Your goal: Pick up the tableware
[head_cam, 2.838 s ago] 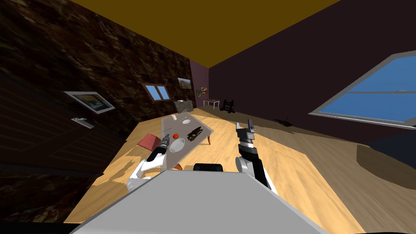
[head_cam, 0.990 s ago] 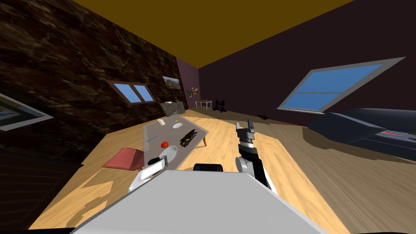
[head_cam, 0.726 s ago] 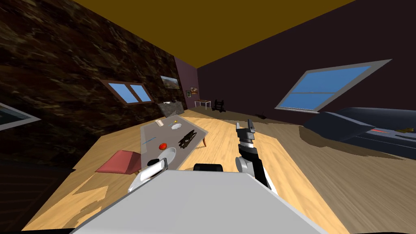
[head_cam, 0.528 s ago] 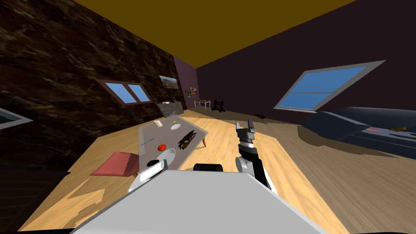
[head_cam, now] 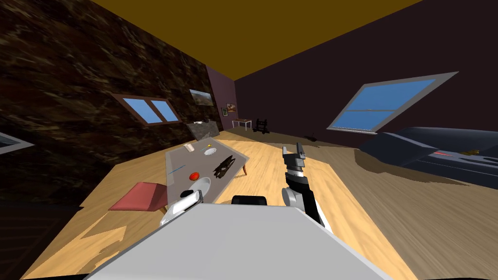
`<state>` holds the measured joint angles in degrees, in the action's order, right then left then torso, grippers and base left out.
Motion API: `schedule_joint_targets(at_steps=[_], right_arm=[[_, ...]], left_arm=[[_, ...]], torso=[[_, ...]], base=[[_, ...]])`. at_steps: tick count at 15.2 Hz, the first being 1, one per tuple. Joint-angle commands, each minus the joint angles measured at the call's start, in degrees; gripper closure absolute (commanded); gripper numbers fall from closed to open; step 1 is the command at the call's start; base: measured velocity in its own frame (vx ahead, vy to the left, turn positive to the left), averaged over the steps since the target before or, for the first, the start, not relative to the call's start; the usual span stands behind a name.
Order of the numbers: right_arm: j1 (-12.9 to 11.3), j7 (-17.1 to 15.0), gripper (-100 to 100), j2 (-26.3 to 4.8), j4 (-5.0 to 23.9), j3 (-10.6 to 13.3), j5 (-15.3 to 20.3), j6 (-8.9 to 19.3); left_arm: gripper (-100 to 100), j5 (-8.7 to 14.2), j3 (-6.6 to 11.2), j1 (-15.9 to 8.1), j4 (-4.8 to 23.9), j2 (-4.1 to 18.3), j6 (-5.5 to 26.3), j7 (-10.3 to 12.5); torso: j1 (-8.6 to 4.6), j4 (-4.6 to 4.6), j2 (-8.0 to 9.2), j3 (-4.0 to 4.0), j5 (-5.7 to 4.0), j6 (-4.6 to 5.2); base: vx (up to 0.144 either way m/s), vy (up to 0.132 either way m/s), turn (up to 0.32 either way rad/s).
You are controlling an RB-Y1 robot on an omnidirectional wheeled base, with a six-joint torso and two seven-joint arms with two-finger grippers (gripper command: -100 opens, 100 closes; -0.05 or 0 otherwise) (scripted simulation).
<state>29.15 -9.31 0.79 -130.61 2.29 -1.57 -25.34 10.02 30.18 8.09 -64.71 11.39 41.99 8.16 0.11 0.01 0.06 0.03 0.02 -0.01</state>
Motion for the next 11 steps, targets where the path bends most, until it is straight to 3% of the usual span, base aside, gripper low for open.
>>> schedule_joint_targets(at_steps=[1,2,3,7,11], right_arm=[[0.0,0.0,0,0.0,0.0,0.0,0.0,0.0],[0.0,0.0,0,0.0,0.0,0.0,0.0,0.0],[0.0,0.0,0,0.0,0.0,0.0,0.0,0.0],[0.0,0.0,0,0.0,0.0,0.0,0.0,0.0],[0.0,0.0,0,0.0,0.0,0.0,0.0,0.0]], left_arm=[[-100,-0.4,-0.17,-1.0,2.1,0.2,-1.4,0.4],[-100,-0.1,-0.08,-0.4,1.0,0.1,-0.6,0.2],[100,-0.2,-0.10,-0.5,1.2,0.1,-0.8,0.2],[100,-0.1,-0.11,-0.5,1.2,0.1,-0.8,0.2],[100,0.6,0.28,1.7,-3.5,-0.4,2.0,-0.7]], torso=[[0.00,0.00,0.00,0.00,0.00,0.00],[-0.01,0.00,-0.01,0.00,0.00,0.00],[-0.03,0.00,-0.03,-0.01,-0.01,-0.01],[-0.09,-0.01,-0.09,-0.04,-0.05,0.00],[-0.26,0.02,-0.13,-0.05,-0.14,-0.02]], base=[[-0.018,0.018,-0.014],[-0.010,0.011,-0.008],[0.000,0.000,0.000],[0.000,0.000,0.000],[0.021,-0.021,0.021]])
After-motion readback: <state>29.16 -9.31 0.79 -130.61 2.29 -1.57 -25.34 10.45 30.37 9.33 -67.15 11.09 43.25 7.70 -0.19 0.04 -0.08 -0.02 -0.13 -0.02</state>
